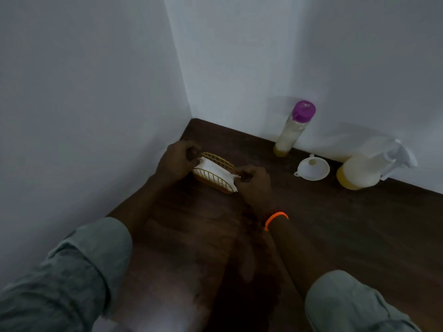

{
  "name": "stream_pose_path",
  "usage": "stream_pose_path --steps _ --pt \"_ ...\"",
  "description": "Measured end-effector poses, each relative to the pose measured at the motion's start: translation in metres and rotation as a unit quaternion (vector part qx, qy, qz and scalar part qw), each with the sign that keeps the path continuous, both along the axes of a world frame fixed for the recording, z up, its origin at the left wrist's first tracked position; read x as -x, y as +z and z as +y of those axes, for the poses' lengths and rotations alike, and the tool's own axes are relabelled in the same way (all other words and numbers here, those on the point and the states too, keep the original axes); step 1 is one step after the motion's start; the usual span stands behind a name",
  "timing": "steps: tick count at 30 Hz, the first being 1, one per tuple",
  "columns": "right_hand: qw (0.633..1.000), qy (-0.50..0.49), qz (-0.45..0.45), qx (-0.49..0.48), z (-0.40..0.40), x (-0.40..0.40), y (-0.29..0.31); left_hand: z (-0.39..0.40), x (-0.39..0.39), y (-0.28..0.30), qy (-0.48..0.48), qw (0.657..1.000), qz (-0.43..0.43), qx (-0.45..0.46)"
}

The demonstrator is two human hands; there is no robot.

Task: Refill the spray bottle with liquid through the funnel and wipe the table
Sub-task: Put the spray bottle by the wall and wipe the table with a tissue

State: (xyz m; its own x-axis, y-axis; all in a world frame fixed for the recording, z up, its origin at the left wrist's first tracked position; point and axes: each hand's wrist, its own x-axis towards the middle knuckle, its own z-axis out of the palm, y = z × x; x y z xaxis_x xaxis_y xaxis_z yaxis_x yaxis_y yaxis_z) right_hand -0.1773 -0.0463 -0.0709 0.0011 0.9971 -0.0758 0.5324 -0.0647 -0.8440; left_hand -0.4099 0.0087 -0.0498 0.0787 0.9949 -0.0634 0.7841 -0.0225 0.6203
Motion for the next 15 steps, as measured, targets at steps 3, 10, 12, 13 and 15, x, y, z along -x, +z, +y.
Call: stream_pose_path --steps 3,10,12,13,15 --pt "1.0 0.002 0.02 -0.003 0.002 0.0 0.003 -0.005 -0.005 0.008 -0.042 0.997 0.023 -0.061" --pt "0.991 0.012 0.126 0.052 0.005 -0.002 0.026 -0.02 -0.025 0.026 -0.195 0.977 0.001 -0.084" --pt "0.979 0.001 0.19 0.068 0.006 -0.002 0.035 -0.022 -0.031 0.03 -0.201 0.975 -0.007 -0.091" --pt "0.973 -0.004 0.219 0.075 0.007 -0.002 0.04 -0.024 -0.033 0.031 -0.198 0.975 -0.012 -0.096" --pt "0.961 -0.02 0.261 0.086 0.007 -0.002 0.048 -0.029 -0.035 0.035 -0.177 0.978 -0.036 -0.108"
